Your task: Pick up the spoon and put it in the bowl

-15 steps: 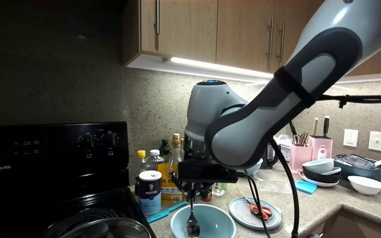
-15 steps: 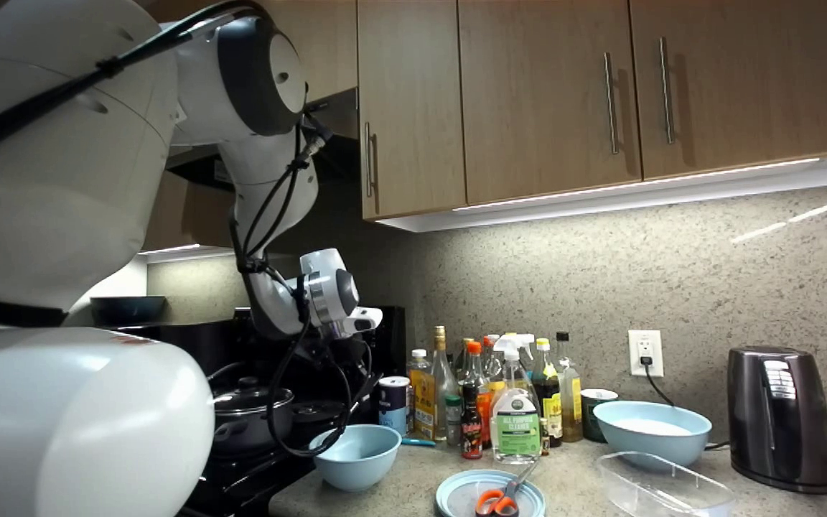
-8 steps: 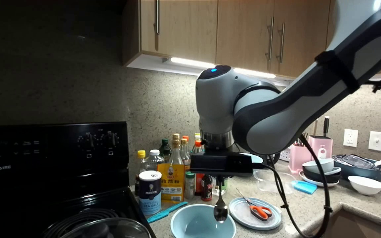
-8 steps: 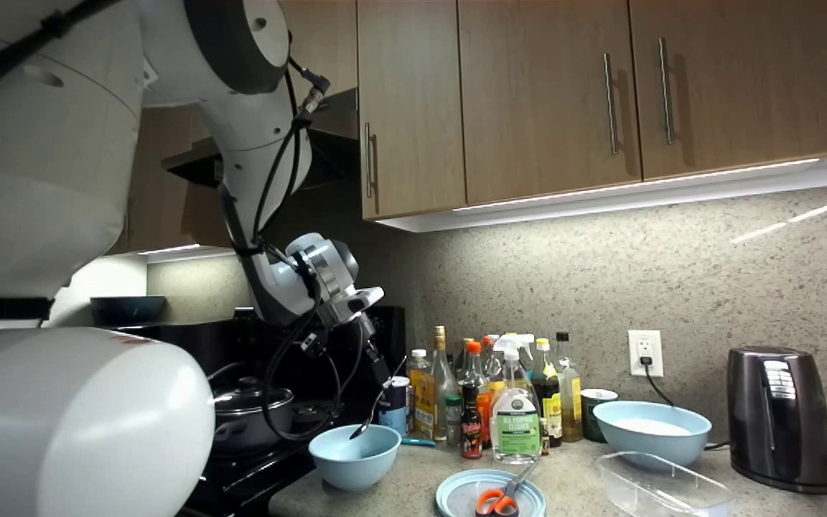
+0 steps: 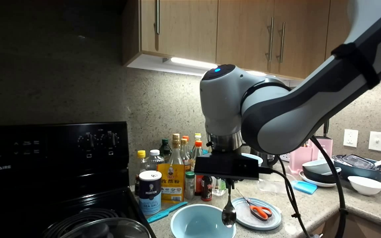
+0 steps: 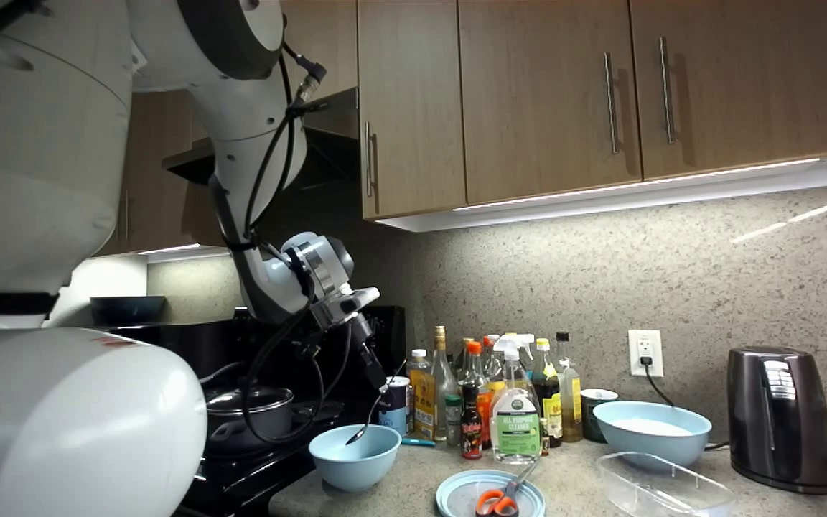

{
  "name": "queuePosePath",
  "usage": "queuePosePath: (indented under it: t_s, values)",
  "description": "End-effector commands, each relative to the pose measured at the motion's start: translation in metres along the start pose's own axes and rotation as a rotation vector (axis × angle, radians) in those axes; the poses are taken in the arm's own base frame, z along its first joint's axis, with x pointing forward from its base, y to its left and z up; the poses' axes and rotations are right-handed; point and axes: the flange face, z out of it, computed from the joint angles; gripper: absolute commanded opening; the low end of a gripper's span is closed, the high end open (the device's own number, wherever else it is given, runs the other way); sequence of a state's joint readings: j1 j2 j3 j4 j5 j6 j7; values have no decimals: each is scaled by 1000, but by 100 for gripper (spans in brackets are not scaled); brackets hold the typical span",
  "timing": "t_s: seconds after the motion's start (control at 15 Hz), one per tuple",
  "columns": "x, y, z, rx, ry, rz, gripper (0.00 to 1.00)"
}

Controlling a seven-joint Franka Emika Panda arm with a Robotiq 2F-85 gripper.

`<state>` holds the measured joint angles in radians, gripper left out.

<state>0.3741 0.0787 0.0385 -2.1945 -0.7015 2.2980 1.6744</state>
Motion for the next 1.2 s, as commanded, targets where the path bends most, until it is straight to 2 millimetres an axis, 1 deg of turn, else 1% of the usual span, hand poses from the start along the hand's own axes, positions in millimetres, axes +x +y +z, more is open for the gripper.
queuePosePath:
  t_s: [0.0,0.13,0.27,0.33,0.47,0.6,0.67,0.73,0.8,0.87,0.93,1.13]
  values:
    - [0,0,0,0,-1,0,5]
    - [18,11,5,-27,-3,-27,5]
    - [43,28,11,-50,-2,-38,5]
    - [59,39,16,-71,-3,-24,5]
    - [93,64,24,-125,18,33,5]
    - [124,87,28,-154,36,124,5]
    - [136,94,28,-144,38,182,5]
    - [145,97,28,-136,21,250,5]
    - [136,88,37,-143,20,172,12]
    - [145,94,36,-144,24,200,12]
    - [149,97,35,-144,26,214,12]
    - [148,95,33,-140,28,222,12]
